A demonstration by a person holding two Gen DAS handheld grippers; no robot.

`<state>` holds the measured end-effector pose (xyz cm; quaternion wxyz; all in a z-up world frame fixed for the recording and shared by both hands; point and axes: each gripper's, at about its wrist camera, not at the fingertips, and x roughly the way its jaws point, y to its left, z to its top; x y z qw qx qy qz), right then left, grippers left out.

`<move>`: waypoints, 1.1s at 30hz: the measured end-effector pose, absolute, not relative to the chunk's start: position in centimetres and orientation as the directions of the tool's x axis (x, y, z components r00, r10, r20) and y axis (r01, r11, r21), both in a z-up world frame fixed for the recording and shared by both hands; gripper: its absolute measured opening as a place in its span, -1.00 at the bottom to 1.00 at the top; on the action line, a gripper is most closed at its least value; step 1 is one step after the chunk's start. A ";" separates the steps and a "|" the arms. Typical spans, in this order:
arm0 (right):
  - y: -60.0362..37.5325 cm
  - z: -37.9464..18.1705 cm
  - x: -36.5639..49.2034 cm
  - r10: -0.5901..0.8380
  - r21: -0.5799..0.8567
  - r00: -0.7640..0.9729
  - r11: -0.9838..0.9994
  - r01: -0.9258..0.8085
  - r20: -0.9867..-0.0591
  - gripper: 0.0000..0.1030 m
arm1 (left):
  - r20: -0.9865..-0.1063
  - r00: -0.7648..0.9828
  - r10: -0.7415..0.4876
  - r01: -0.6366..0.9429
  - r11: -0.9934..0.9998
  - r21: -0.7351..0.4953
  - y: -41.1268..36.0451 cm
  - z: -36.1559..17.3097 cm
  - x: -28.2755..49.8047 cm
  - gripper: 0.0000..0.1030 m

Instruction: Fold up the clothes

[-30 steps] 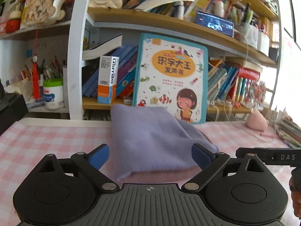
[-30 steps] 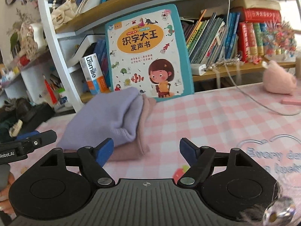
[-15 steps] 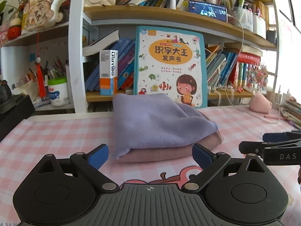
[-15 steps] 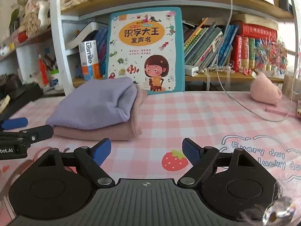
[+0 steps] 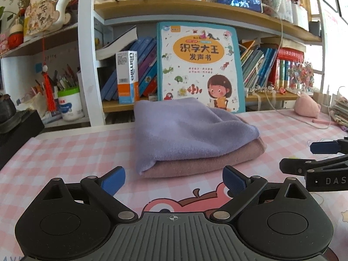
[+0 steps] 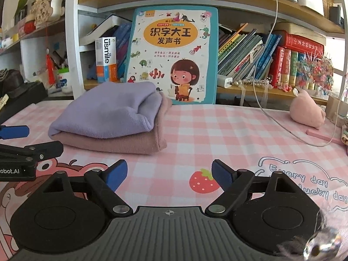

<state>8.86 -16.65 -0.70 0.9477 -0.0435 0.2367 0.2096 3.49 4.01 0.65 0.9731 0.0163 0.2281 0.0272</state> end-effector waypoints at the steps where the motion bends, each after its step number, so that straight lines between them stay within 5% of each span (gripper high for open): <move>1: -16.6 -0.7 8.9 0.376 0.013 0.800 0.908 -0.419 -0.468 0.63 | -0.449 0.891 0.060 -0.049 0.998 0.036 4.2 0.6 3.6 0.90; 11: -16.6 -1.0 9.4 0.335 0.012 0.800 0.925 -0.381 -0.498 0.67 | -0.512 0.854 0.091 -0.082 0.996 0.039 4.4 0.0 4.6 0.94; 33: -16.6 -0.6 8.5 0.352 -0.003 0.822 0.919 -0.394 -0.447 0.69 | -0.435 0.891 0.129 -0.121 0.992 0.047 4.3 0.6 3.5 1.00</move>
